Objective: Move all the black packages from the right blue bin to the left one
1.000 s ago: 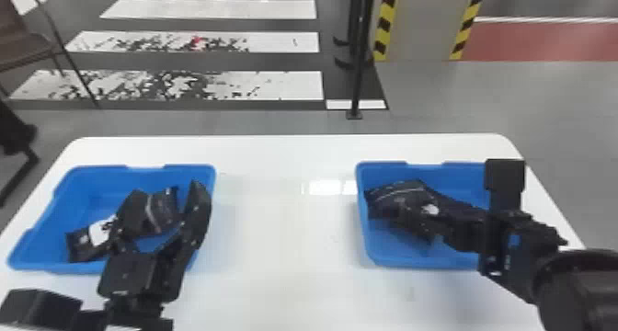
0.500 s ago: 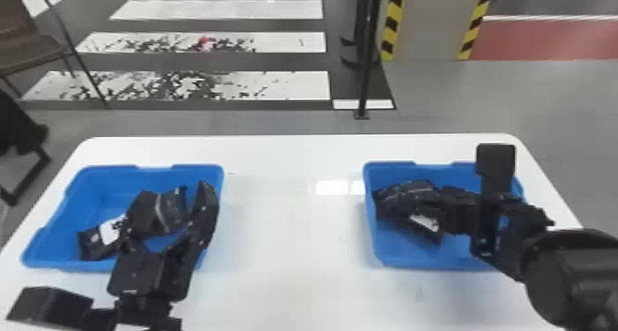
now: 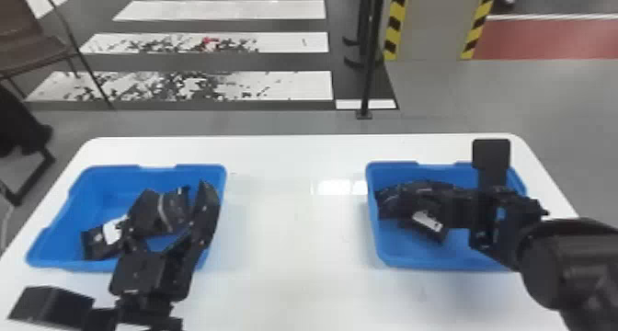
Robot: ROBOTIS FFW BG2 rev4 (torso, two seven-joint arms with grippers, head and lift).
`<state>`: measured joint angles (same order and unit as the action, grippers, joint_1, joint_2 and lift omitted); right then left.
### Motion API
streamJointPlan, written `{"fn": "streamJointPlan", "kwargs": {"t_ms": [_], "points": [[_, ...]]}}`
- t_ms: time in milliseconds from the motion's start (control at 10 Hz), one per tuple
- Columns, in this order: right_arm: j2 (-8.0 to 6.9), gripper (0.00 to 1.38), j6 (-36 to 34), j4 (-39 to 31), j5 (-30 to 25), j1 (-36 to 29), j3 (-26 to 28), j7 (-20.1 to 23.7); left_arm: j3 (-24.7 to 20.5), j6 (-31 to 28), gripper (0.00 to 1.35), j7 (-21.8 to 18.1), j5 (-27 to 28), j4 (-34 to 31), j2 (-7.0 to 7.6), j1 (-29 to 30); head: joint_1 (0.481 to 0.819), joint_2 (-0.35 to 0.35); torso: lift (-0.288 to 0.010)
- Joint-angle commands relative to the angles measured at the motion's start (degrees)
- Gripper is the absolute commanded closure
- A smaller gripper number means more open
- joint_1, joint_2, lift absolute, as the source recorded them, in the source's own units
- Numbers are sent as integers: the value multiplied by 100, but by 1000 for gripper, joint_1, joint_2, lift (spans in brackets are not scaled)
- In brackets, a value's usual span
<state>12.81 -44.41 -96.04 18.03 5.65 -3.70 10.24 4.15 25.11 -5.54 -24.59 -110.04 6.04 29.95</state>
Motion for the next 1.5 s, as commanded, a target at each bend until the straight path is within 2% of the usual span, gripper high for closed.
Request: {"fn": "streamJointPlan", "kwargs": {"t_ms": [0,100,200,300,500,700,900,1100,1400], "points": [[37,604,-143,274,26,223,-121,110,-15,-21,176,-9,-32,0,-6,0,695,31,-154],[64,665,-227,330,37,265,-178,145,-26,-21,179,-27,-55,0,-6,0,695,36,-154],[73,863,-311,330,37,265,-178,137,-49,-21,190,-44,-89,0,-15,14,695,39,-154],[99,884,-466,330,37,307,-190,145,-49,-21,199,-53,-100,0,-15,14,695,43,-154],[117,888,-340,330,163,279,-201,189,-49,-21,216,-62,-123,0,-15,14,695,45,-154],[108,1174,-2,203,414,96,-110,216,-49,7,220,-62,-180,0,-15,14,695,51,-154],[99,1190,335,105,597,-31,16,216,-83,35,220,-62,-180,0,-24,14,695,60,-154],[90,1190,378,63,791,-115,244,216,-95,49,220,-62,-192,0,-32,14,695,58,-154],[90,1190,378,-542,1157,-537,759,268,-60,119,220,-44,-272,0,-41,14,695,39,-154]]}}
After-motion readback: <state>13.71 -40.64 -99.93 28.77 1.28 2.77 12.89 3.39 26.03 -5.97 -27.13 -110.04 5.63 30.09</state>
